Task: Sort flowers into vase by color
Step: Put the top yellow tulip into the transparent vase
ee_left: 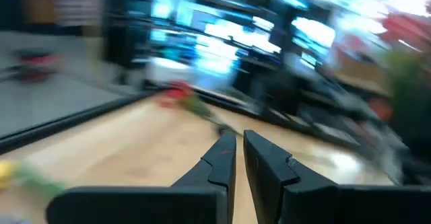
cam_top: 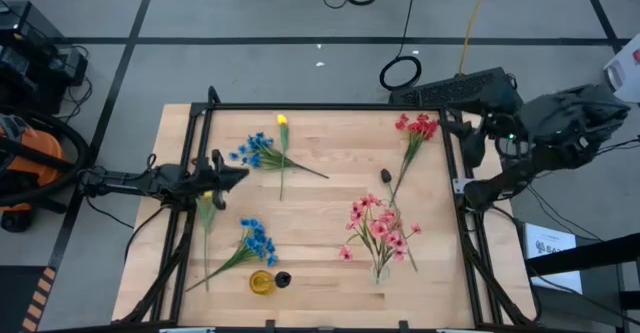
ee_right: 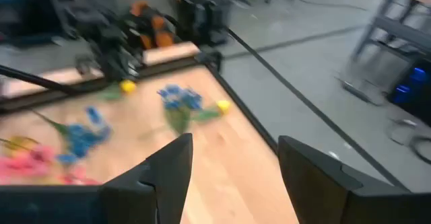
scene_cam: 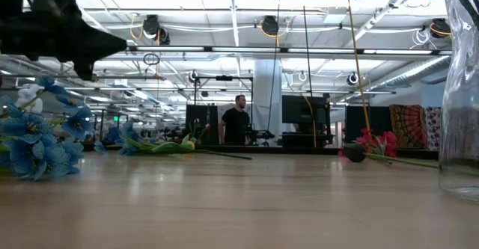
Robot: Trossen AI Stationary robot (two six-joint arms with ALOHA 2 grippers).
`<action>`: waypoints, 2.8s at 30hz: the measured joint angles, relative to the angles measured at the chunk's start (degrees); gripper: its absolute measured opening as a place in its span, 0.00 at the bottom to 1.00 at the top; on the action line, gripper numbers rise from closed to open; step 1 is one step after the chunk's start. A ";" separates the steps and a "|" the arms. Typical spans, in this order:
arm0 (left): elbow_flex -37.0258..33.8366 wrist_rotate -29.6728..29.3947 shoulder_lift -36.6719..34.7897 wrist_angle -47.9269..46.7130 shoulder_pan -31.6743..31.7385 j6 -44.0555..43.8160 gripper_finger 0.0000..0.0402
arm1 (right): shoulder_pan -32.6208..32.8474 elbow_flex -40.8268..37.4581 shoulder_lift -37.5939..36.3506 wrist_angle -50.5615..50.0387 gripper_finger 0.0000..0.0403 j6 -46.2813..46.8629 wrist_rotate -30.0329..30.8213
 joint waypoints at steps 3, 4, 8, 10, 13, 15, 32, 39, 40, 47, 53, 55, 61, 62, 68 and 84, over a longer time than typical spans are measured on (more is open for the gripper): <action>0.00 -8.51 0.00 0.37 0.02 -3.12 0.09 | -2.94 -8.52 -2.44 -0.01 0.52 0.43 -0.22; 0.00 -10.01 0.00 0.39 0.02 -3.22 0.09 | -4.03 -12.21 -3.54 0.08 0.52 1.06 -0.29; 0.00 -14.16 0.12 0.39 0.02 -3.13 0.09 | -9.85 -29.01 -10.30 6.11 0.52 3.27 -4.84; 0.00 -15.87 0.54 0.37 0.02 -4.86 0.09 | -13.27 -37.46 -15.90 13.21 0.52 3.44 -9.30; 0.00 -16.98 1.98 0.32 0.04 -7.03 0.09 | -17.99 -49.01 -23.68 23.00 0.52 5.03 -14.60; 0.00 -17.07 3.36 0.32 0.04 -7.45 0.09 | -20.76 -55.43 -27.83 27.37 0.52 6.79 -16.59; 12.44 -17.94 20.96 -3.01 4.86 -11.86 0.09 | -29.49 -85.15 -31.49 45.05 0.52 33.56 -28.56; 26.80 -17.31 32.82 -17.06 10.25 -11.93 0.09 | -29.49 -85.15 -31.49 50.09 0.52 36.43 -28.24; 29.08 -17.17 34.73 -18.78 11.09 -11.95 0.09 | -29.49 -85.15 -31.49 50.58 0.52 36.43 -28.24; 44.06 -7.59 47.82 -32.01 20.16 -16.17 0.09 | -29.47 -85.12 -31.49 51.02 0.52 36.49 -25.74; 53.51 0.59 60.05 -45.75 28.47 -26.62 0.09 | -29.47 -85.12 -31.49 51.01 0.52 36.48 -23.54; 55.38 1.90 63.97 -47.60 30.35 -30.33 0.09 | -29.47 -85.12 -31.49 50.99 0.52 36.40 -23.79; 56.02 2.71 72.80 -41.01 33.06 -37.44 0.09 | -29.47 -85.12 -31.49 50.95 0.52 32.31 -23.89; 56.02 2.73 74.06 -39.15 33.36 -37.22 0.09 | -29.47 -85.12 -31.49 50.97 0.52 31.24 -23.89; 56.04 5.69 80.44 -28.16 33.96 -37.26 0.09 | -29.47 -85.12 -31.49 50.90 0.52 25.97 -23.93; 56.06 13.01 93.63 -17.23 36.01 -37.26 0.38 | -29.44 -85.10 -31.49 50.60 0.52 12.96 -24.17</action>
